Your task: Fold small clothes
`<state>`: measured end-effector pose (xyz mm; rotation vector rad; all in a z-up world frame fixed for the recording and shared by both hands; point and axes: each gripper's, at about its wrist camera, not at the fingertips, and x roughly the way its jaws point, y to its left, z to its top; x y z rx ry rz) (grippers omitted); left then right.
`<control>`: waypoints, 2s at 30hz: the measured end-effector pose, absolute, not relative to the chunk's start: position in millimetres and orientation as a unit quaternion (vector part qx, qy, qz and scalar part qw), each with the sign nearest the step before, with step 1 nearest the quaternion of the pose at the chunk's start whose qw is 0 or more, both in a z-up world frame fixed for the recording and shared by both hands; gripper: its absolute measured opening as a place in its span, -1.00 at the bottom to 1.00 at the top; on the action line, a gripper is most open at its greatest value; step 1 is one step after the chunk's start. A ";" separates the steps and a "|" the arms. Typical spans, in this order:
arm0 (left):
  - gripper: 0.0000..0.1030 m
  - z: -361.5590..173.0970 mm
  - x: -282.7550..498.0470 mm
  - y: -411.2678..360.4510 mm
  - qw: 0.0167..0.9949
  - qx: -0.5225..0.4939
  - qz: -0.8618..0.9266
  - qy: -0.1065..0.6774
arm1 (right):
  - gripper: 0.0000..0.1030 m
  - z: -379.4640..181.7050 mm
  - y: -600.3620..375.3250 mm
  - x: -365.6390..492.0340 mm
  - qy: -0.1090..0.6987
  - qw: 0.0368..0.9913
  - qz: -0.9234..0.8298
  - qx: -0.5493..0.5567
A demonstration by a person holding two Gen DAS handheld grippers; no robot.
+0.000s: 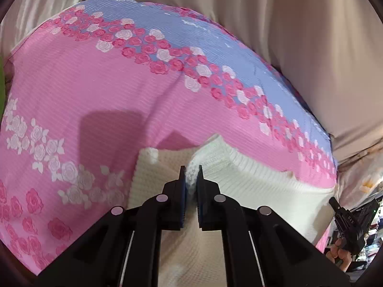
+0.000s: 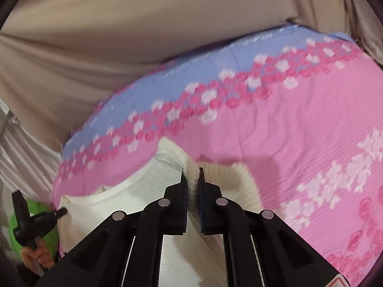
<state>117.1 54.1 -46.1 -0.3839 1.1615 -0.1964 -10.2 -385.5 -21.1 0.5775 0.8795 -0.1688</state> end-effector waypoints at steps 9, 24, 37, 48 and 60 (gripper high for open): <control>-0.80 -81.5 134.6 26.7 0.815 -0.094 -0.057 0.569 | -0.88 -99.4 -406.9 15.5 0.496 0.811 -0.120 0.286; -0.26 -83.5 62.9 -23.2 0.817 -0.012 -0.078 0.571 | -1.00 -103.7 -228.2 6.0 0.575 0.810 0.044 0.106; -0.25 -75.6 57.6 -21.5 0.815 -0.011 -0.081 0.574 | -1.00 -89.0 -202.2 26.2 0.583 0.805 0.059 0.091; -0.23 -58.8 49.9 4.5 0.820 -0.055 -0.075 0.565 | -0.99 -85.4 -183.5 49.0 0.587 0.804 0.076 0.059; 0.17 -96.6 51.1 76.2 0.767 -0.206 -0.025 0.607 | -1.00 -97.6 -204.6 80.8 0.602 0.783 0.063 0.143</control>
